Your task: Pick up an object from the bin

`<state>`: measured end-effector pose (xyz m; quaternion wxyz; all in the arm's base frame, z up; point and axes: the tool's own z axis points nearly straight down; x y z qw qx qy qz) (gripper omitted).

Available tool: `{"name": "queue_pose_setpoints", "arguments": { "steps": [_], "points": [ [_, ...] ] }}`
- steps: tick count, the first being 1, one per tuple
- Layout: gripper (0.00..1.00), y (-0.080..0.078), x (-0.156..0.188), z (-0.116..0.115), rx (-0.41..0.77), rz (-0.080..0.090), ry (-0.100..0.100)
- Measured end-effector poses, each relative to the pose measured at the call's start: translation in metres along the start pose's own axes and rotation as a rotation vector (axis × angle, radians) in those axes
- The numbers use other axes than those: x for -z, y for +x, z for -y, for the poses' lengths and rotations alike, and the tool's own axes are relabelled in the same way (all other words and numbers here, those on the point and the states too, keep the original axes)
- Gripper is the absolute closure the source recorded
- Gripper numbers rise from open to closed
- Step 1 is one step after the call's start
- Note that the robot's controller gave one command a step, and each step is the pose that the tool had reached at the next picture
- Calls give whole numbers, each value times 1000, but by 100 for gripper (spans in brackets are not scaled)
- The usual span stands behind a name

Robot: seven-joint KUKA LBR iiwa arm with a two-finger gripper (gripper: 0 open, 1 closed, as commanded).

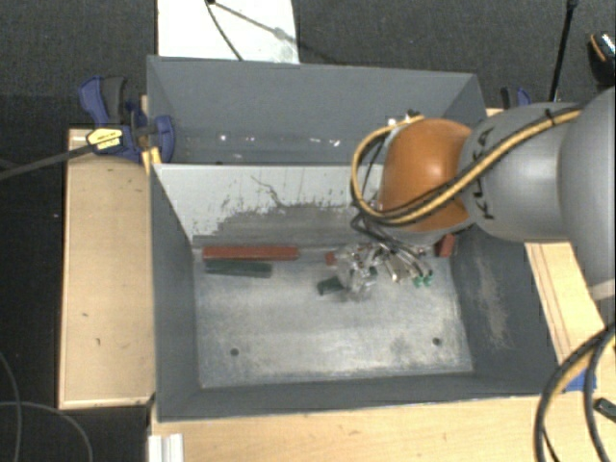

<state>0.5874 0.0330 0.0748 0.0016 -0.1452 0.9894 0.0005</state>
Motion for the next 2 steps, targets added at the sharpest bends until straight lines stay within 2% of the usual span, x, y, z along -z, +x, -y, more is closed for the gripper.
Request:
{"name": "queue_pose_setpoints", "arguments": {
  "steps": [1, 2],
  "points": [
    [0, 0, -1, 0, -1, -1, 0],
    [100, 0, -1, 0, -2, -1, 0]
  ]
}}
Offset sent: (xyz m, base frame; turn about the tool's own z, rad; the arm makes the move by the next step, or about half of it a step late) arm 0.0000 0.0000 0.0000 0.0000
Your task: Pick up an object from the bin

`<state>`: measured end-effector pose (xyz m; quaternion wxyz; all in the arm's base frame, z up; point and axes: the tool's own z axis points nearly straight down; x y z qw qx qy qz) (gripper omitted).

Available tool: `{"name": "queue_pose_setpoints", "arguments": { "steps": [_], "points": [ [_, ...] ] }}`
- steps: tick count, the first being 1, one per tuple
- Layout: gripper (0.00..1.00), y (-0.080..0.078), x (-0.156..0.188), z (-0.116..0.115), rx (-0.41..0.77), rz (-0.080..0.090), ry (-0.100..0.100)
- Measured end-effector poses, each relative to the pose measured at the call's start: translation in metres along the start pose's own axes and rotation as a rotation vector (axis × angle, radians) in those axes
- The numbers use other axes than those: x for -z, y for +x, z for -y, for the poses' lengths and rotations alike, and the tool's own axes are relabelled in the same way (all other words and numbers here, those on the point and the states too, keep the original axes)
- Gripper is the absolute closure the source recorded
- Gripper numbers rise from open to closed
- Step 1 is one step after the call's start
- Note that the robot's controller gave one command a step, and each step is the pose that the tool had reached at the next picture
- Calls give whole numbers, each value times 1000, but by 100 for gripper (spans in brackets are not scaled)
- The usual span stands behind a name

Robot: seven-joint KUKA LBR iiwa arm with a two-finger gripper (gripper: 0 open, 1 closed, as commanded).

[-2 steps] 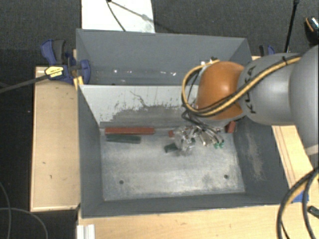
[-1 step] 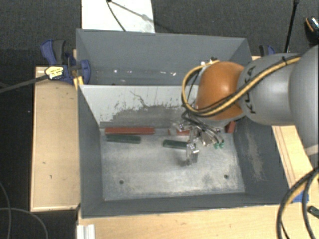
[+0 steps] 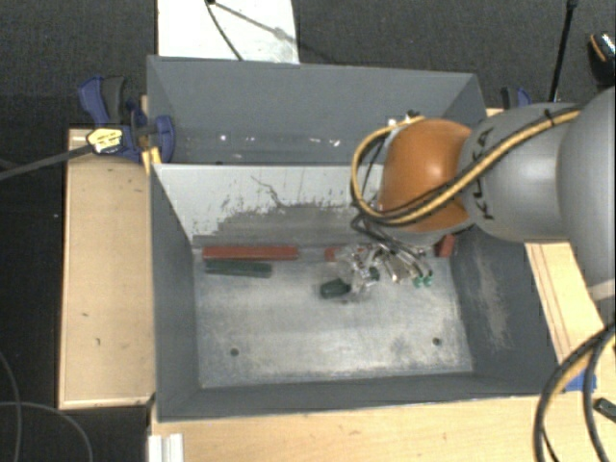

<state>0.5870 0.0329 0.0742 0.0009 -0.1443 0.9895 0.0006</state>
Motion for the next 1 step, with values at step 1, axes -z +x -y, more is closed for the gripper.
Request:
{"name": "queue_pose_setpoints", "arguments": {
  "steps": [1],
  "points": [
    [100, 12, 135, 26, 332, 7, 5]
  ]
}}
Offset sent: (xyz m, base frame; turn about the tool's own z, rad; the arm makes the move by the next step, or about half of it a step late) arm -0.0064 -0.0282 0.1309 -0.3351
